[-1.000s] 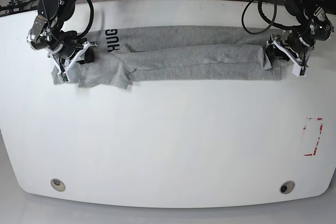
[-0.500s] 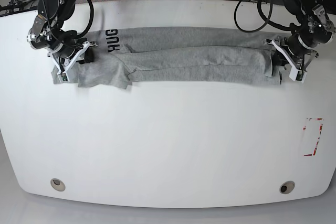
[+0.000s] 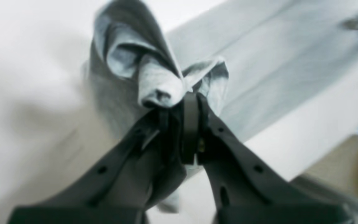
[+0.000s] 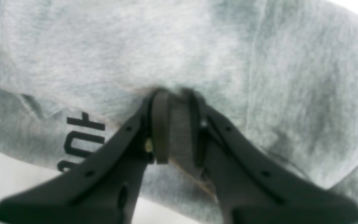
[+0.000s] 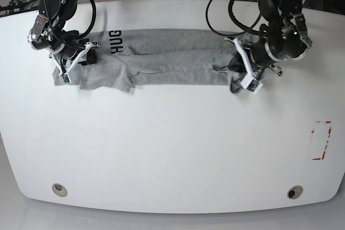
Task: Fold the T-shirt properly
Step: 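Fold the strip end with the left gripper toward the right gripper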
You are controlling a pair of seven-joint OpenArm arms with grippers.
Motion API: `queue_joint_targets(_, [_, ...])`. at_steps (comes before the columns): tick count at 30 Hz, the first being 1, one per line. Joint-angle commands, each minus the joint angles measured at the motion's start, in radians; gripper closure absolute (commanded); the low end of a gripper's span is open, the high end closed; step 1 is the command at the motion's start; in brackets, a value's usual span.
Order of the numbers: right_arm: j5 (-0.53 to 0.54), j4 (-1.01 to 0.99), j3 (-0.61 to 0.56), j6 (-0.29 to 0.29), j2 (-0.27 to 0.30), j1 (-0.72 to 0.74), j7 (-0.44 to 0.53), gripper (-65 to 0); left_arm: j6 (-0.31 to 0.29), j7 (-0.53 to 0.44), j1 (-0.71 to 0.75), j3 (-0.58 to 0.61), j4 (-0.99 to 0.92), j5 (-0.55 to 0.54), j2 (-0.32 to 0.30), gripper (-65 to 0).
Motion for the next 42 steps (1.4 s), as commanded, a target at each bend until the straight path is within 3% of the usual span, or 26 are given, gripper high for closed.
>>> queue_joint_targets(1, [-0.007, 0.009, 0.003, 0.001, 0.009, 0.004, -0.011, -10.3, -0.001, -0.026, -0.011, 0.070, 0.015, -0.023, 0.064, 0.0])
queue_joint_targets(5, [-0.009, 0.009, 0.003, 0.001, 0.009, 0.004, -0.011, -10.3, -0.001, -0.030, -0.019, 0.129, 0.011, 0.059, 0.108, -3.2])
queue_joint_targets(14, [-0.003, 0.010, 0.003, 0.001, 0.009, 0.005, -0.011, -10.3, -0.001, -0.095, -0.036, 0.232, -0.002, 0.171, 0.108, -4.3])
queue_joint_targets(25, [-0.001, 0.010, 0.003, 0.001, 0.009, 0.010, -0.011, -10.3, -0.001, -0.096, -0.052, 0.356, -0.033, 0.182, 0.108, -5.3])
queue_joint_targets(28, [-0.001, 0.010, 0.003, 0.001, 0.009, 0.012, -0.011, -10.3, -0.001, -0.096, -0.059, 0.404, -0.059, 0.182, 0.108, -10.8])
queue_joint_targets(32, [-0.001, 0.010, 0.001, 0.001, 0.008, 0.012, -0.011, -10.3, -0.001, -0.092, -0.086, 0.470, -0.064, 0.182, 0.108, -26.4])
queue_joint_targets(33, [-0.001, 0.010, 0.001, 0.001, 0.008, 0.012, -0.011, -10.3, 0.007, -0.081, -0.094, 0.487, -0.062, 0.182, 0.108, -30.4])
queue_joint_targets(35, [-0.001, 0.013, 0.001, 0.001, 0.008, 0.012, -0.011, -10.3, 0.080, -0.072, -0.101, 0.507, -0.062, 0.176, 0.108, -34.2])
queue_joint_targets(38, [-0.001, 0.013, 0.001, 0.001, 0.008, 0.012, -0.011, -10.3, 0.193, -0.066, -0.135, 0.553, -0.061, 0.162, 0.108, -35.4])
queue_joint_targets(42, [-0.001, 0.015, 0.001, 0.001, 0.008, 0.012, -0.011, -10.3, 0.198, -0.066, -0.148, 0.564, -0.022, 0.144, 0.108, -35.3])
